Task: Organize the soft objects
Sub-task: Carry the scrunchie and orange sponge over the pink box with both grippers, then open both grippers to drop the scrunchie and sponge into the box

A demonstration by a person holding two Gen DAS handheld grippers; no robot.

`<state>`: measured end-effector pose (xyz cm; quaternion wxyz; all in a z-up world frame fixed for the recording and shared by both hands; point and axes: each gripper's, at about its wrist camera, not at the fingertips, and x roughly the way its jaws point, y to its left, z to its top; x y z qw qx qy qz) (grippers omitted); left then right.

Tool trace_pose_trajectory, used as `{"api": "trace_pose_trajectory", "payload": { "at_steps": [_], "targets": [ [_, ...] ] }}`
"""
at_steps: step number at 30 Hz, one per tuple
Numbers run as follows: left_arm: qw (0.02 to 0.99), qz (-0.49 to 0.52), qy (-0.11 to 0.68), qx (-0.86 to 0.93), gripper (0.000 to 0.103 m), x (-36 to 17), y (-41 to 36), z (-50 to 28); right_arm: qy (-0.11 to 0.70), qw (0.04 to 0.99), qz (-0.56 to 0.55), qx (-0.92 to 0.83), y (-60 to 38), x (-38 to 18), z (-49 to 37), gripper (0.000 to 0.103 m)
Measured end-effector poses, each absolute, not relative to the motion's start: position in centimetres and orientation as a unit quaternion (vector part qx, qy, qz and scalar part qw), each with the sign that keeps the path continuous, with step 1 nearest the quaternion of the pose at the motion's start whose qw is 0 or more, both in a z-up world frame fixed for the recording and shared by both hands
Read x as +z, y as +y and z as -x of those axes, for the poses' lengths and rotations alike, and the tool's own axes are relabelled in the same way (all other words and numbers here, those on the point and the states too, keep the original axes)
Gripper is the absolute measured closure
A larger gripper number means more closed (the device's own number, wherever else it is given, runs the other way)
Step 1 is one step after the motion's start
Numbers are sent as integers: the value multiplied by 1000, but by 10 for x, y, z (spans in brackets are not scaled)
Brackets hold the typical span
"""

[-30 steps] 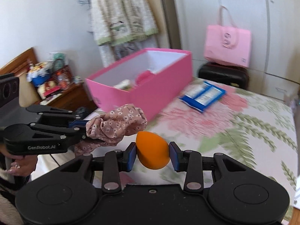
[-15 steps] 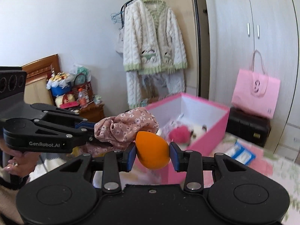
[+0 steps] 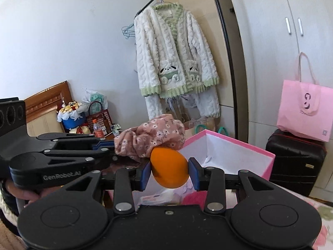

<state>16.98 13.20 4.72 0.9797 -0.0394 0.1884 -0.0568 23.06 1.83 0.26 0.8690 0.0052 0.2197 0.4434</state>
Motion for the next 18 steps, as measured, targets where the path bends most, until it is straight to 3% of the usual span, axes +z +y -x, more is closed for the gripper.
{"api": "trace_pose_trajectory", "payload": {
  "at_steps": [14, 18],
  "targets": [
    [965, 88, 246, -7, 91, 7, 157, -238, 265, 860, -2, 435, 53, -35, -302, 57],
    [959, 112, 261, 9, 86, -3, 165, -250, 281, 856, -10, 434, 59, -45, -317, 57]
  ]
}}
